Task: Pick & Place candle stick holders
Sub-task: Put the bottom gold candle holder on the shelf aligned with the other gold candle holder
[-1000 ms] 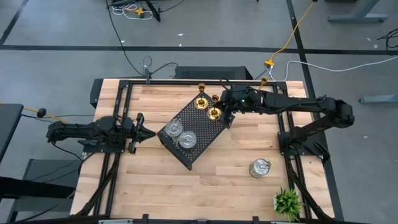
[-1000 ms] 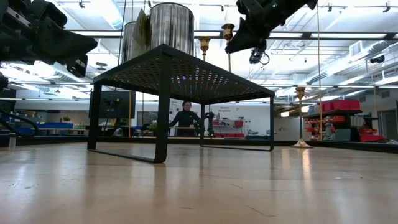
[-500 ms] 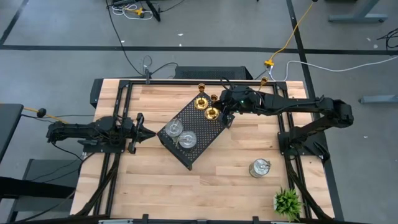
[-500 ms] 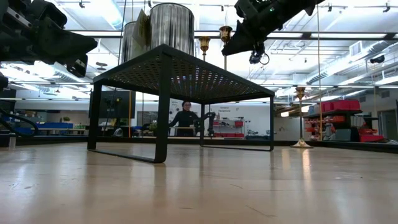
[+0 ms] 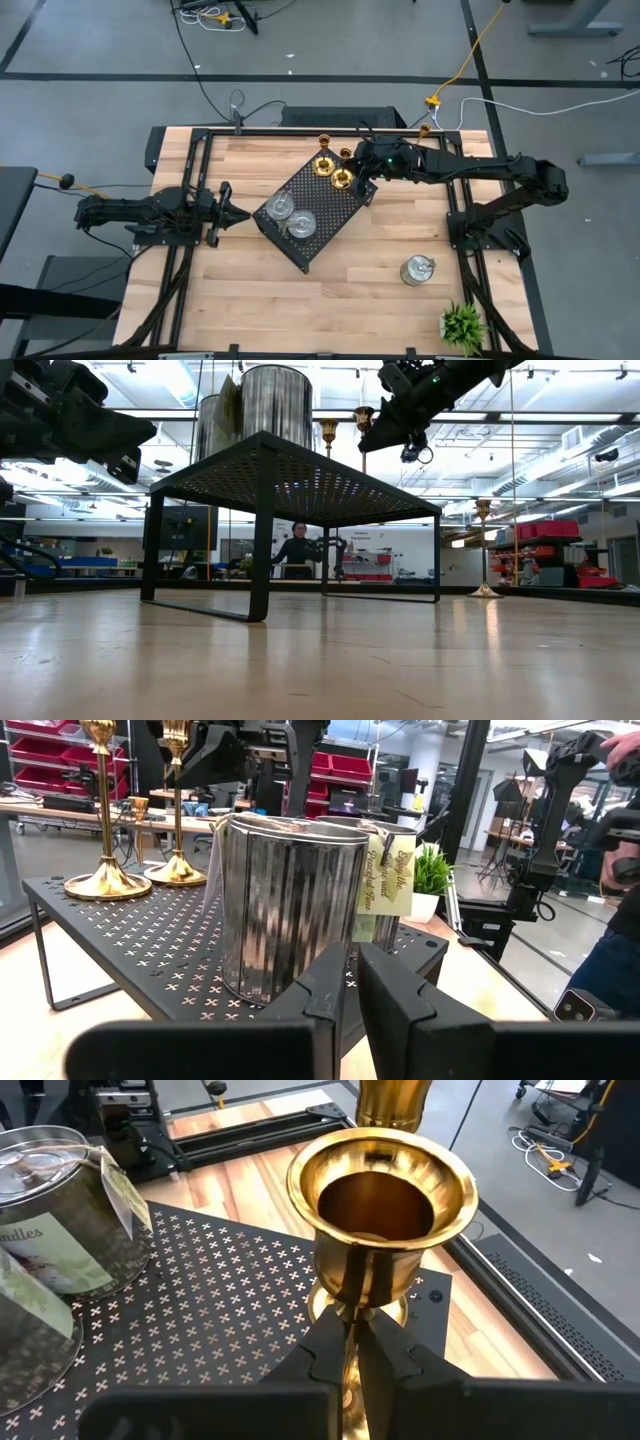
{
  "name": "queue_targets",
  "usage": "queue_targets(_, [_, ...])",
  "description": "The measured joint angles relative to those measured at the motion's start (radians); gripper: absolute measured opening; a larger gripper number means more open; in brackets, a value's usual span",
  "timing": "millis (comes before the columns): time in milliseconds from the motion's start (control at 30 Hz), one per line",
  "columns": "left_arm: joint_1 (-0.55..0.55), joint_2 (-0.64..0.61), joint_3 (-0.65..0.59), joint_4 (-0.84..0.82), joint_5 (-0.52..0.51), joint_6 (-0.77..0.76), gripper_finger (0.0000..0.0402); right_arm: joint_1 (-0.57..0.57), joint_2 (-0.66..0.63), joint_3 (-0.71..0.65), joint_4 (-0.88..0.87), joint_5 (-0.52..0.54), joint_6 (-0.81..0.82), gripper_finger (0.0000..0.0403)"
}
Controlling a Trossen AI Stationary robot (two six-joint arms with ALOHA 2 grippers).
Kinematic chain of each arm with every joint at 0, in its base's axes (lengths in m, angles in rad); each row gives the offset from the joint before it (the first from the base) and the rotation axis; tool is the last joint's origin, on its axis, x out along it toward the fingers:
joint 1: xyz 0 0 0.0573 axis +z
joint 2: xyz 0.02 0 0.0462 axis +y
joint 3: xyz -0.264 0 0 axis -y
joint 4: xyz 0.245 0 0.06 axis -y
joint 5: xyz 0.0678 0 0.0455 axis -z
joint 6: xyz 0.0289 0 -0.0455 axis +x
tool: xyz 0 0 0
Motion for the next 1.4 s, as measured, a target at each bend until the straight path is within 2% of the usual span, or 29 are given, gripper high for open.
queue_targets(267, [0.000, 0.000, 0.000, 0.000, 0.000, 0.000, 0.0039, 0.000, 0.000, 0.000, -0.002, -0.001, 0.000, 0.0016])
queue_targets(800, [0.000, 0.000, 0.000, 0.000, 0.000, 0.000, 0.0039, 0.001, 0.000, -0.001, -0.005, -0.003, -0.003, 0.0080])
queue_targets(933, [0.000, 0.000, 0.000, 0.000, 0.000, 0.000, 0.0039, 0.001, 0.000, -0.001, -0.005, -0.003, -0.004, 0.0112])
queue_targets(1300, [0.000, 0.000, 0.000, 0.000, 0.000, 0.000, 0.0039, 0.001, 0.000, -0.001, -0.005, -0.003, -0.005, 0.0245])
queue_targets(1400, [0.000, 0.000, 0.000, 0.000, 0.000, 0.000, 0.0039, 0.001, -0.014, -0.001, -0.031, -0.035, -0.006, 0.0268])
